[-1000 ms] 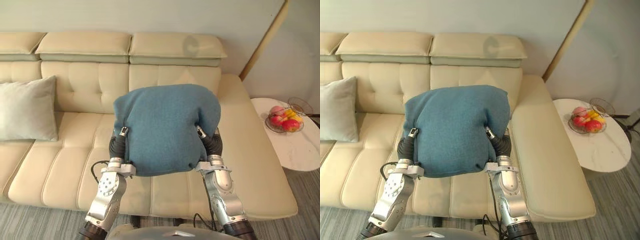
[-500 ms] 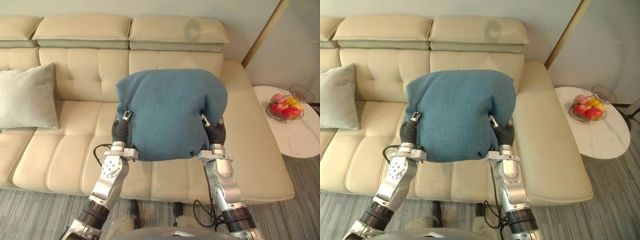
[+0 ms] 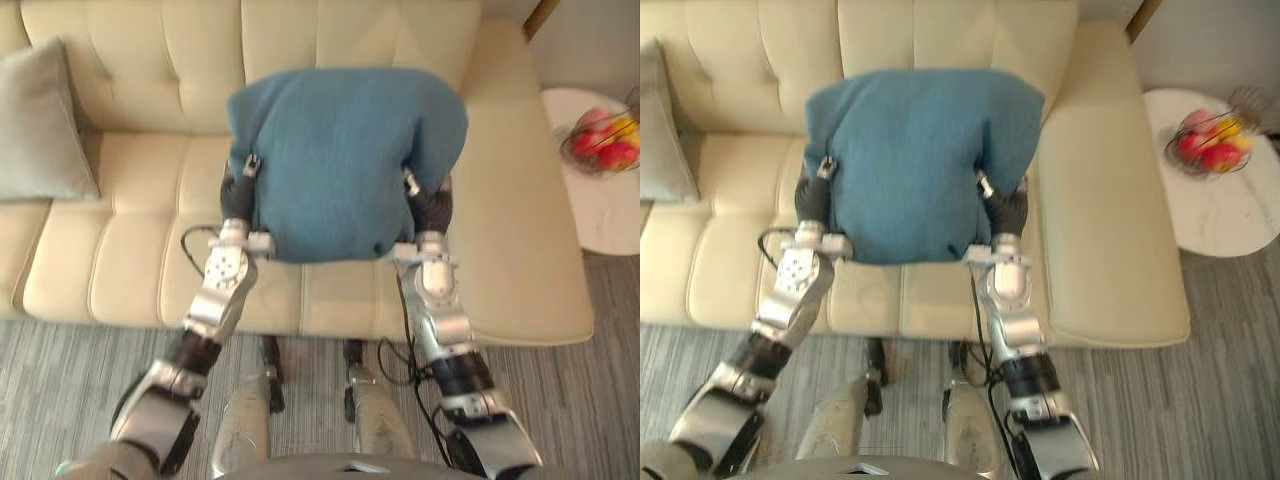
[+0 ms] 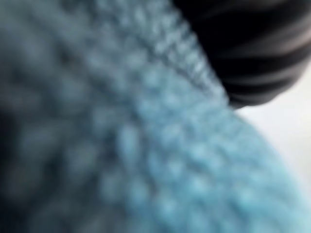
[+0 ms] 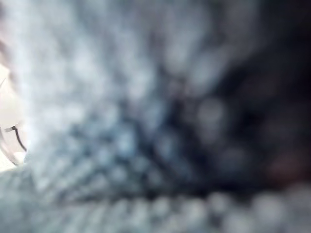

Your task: Pick up cushions and gather them together orderly.

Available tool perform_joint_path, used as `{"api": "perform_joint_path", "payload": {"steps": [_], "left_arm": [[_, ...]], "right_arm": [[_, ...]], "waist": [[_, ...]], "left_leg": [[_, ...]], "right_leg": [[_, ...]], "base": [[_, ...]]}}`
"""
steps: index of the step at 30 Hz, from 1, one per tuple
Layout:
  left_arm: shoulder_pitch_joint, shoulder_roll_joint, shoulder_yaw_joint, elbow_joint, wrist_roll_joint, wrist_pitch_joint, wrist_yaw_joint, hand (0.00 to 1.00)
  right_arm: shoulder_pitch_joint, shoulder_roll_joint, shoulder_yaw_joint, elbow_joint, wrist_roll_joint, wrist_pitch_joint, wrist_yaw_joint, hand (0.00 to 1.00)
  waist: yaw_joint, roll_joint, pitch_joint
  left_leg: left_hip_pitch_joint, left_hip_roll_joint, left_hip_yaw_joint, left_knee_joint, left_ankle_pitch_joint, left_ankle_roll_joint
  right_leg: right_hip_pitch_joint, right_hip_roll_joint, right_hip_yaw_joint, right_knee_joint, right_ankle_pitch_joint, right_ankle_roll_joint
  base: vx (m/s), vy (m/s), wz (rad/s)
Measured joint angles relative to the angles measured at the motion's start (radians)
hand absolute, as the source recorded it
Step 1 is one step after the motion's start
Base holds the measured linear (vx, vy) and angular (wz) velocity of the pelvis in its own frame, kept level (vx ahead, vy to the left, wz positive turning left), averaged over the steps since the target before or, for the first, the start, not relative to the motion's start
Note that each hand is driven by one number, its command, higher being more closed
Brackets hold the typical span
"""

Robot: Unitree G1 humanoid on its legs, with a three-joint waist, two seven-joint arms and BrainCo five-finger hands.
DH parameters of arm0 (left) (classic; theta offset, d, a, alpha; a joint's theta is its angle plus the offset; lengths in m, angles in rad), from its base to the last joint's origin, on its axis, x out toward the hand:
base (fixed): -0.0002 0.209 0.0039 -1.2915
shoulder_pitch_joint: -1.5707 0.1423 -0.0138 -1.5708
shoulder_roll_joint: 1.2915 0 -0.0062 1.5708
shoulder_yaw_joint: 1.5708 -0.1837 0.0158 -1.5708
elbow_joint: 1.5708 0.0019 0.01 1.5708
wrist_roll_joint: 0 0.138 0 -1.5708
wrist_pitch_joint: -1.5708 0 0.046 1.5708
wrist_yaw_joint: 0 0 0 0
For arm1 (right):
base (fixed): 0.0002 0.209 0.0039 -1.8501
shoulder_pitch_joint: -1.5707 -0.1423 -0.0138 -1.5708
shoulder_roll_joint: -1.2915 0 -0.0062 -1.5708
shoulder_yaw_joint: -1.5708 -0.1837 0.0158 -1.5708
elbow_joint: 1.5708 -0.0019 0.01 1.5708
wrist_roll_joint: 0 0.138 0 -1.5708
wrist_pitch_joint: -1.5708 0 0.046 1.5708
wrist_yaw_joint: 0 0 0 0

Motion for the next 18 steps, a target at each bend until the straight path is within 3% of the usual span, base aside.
{"api": "perform_joint_path", "payload": {"steps": [7,10,13,14,18], "left_arm": [[-0.543,0.048,0.036,0.192,0.115,0.001,0.103,1.0],[-0.775,0.049,0.089,0.312,0.154,-0.002,0.127,1.0],[-0.918,0.048,0.136,0.424,0.172,-0.002,0.149,1.0],[-0.957,0.043,0.152,0.462,0.171,-0.001,0.155,0.0],[-1.0,0.02,0.195,0.502,0.169,0.003,0.169,0.0]], "right_arm": [[-0.498,0.018,-0.203,0.16,-0.168,0.001,-0.18,1.0],[-0.753,-0.008,-0.264,0.32,-0.216,0.001,-0.248,1.0],[-0.922,-0.02,-0.279,0.467,-0.237,0.004,-0.282,1.0],[-0.972,-0.03,-0.283,0.506,-0.235,0.015,-0.29,0.0],[-1.047,-0.07,-0.284,0.581,-0.224,0.029,-0.302,0.0]], "waist": [[0.005,0.005,0.122],[-0.011,0.045,0.156],[-0.008,0.057,0.164],[-0.009,0.064,0.168],[-0.007,0.087,0.19]], "left_leg": [[-0.125,-0.012,-0.008,-0.042,0.074,0.004],[-0.179,-0.026,-0.034,-0.112,0.152,0.011],[-0.22,-0.029,-0.043,-0.169,0.197,-0.009],[-0.242,-0.03,-0.059,-0.185,0.212,-0.022],[-0.28,-0.033,-0.088,-0.217,0.245,-0.041]], "right_leg": [[-0.174,-0.003,0.003,0.062,0.011,0.002],[-0.246,-0.01,-0.022,0.062,0.028,-0.002],[-0.316,-0.008,-0.024,0.064,0.037,-0.005],[-0.342,-0.007,-0.029,0.067,0.038,-0.008],[-0.393,-0.01,-0.049,0.081,0.034,-0.012]], "base": [[-0.11,-0.03,0.05],[-0.09,-0.013,0.19],[-0.06,0.006,0.04],[-0.03,0.01,0.06],[0.0,0.03,0.12]]}}
